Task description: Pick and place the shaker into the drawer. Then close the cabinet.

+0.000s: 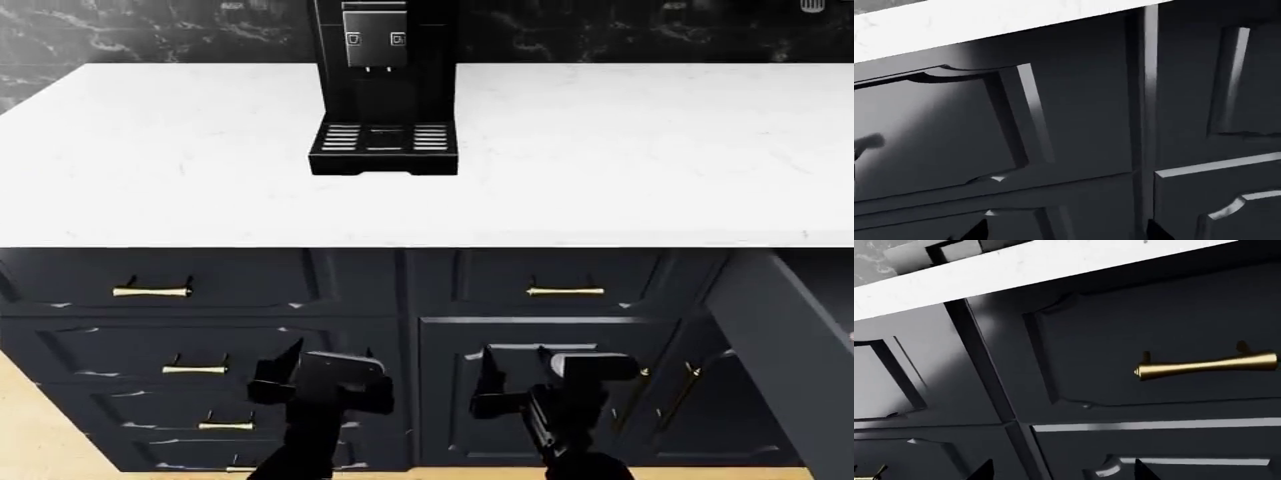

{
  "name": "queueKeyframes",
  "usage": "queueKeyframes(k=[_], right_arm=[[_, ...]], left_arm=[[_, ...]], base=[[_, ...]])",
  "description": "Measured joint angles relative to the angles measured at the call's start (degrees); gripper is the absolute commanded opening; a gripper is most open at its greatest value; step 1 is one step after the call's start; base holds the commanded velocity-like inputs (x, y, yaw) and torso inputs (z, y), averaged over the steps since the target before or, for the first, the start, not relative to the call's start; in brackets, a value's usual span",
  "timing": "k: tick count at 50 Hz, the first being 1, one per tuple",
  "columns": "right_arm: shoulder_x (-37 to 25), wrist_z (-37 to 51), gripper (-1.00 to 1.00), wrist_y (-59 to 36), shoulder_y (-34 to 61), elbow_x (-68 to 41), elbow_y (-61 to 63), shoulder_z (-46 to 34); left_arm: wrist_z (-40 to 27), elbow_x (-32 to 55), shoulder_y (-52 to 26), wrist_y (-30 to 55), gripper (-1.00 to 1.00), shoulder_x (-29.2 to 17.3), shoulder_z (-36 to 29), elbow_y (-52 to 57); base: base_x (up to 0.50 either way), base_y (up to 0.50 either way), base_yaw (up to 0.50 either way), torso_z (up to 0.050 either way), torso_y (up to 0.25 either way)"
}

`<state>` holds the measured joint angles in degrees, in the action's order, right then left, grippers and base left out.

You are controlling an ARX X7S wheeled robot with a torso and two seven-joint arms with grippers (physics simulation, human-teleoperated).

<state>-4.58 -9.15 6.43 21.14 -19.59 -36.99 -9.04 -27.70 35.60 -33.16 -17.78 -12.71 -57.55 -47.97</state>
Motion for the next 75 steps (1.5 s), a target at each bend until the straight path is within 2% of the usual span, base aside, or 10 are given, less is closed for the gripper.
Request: queueKeyframes(k=[6, 13, 20, 25, 31, 39, 48, 56, 64, 75], right_arm=[[1.76, -2.01, 1.00, -0.94, 0.12, 3.06, 1.48, 4.52], [0.33, -1.96, 1.00, -5.98, -2.67, 4.16, 10.28, 6.81], [-9.35, 1.75, 1.00, -27.13, -3.35, -0.91, 41.67, 13.73], [-17.41, 5.43, 1.00, -48.65, 5.71, -11.50, 62.04, 21.81], [-27.85, 15.53, 1.00, -69.95, 22.43, -32.48, 73.98, 28.69], [-42.77, 23.56, 1.00, -82.54, 43.10, -50.58, 76.41, 27.27], [-56.90, 15.77, 1.00, -82.73, 55.89, -48.51, 73.96, 21.87], [-64.78, 10.63, 1.00, -82.08, 63.38, -46.22, 72.11, 18.10], [-67.81, 7.62, 1.00, -82.45, 72.24, -44.30, 71.83, 12.52], [-66.64, 5.79, 1.00, -83.66, 82.39, -42.66, 71.83, 6.16]], left_arm=[[8.21, -20.00, 4.00, 4.15, 1.00, 5.73, 21.49, 5.27], [14.99, -28.99, 6.58, 10.07, 1.00, 7.56, 35.88, 10.18], [20.09, -30.40, 3.72, 21.56, 1.00, 4.87, 45.99, 28.14], [23.58, -28.63, -1.28, 31.56, 1.00, 1.69, 51.29, 43.09], [25.99, -25.91, -9.10, 41.45, 1.00, -1.45, 56.56, 55.36], [27.61, -23.10, -19.20, 49.63, 1.00, -5.40, 62.43, 62.79], [27.98, -21.64, -27.11, 54.66, 1.00, -9.13, 66.95, 65.68], [27.76, -20.83, -30.27, 57.68, 1.00, -11.07, 69.39, 67.62], [27.63, -20.16, -31.03, 59.35, 1.00, -12.02, 70.96, 69.19], [27.60, -19.36, -29.52, 60.05, 1.00, -12.19, 72.51, 70.66]], base=[[0.00, 0.00, 0.00, 0.000, 0.000], [0.00, 0.00, 0.00, 0.000, 0.000], [0.00, 0.00, 0.00, 0.000, 0.000], [0.00, 0.00, 0.00, 0.000, 0.000], [0.00, 0.00, 0.00, 0.000, 0.000], [0.00, 0.00, 0.00, 0.000, 0.000], [0.00, 0.00, 0.00, 0.000, 0.000], [0.00, 0.00, 0.00, 0.000, 0.000], [0.25, 0.00, 0.00, 0.000, 0.000], [0.50, 0.00, 0.00, 0.000, 0.000]])
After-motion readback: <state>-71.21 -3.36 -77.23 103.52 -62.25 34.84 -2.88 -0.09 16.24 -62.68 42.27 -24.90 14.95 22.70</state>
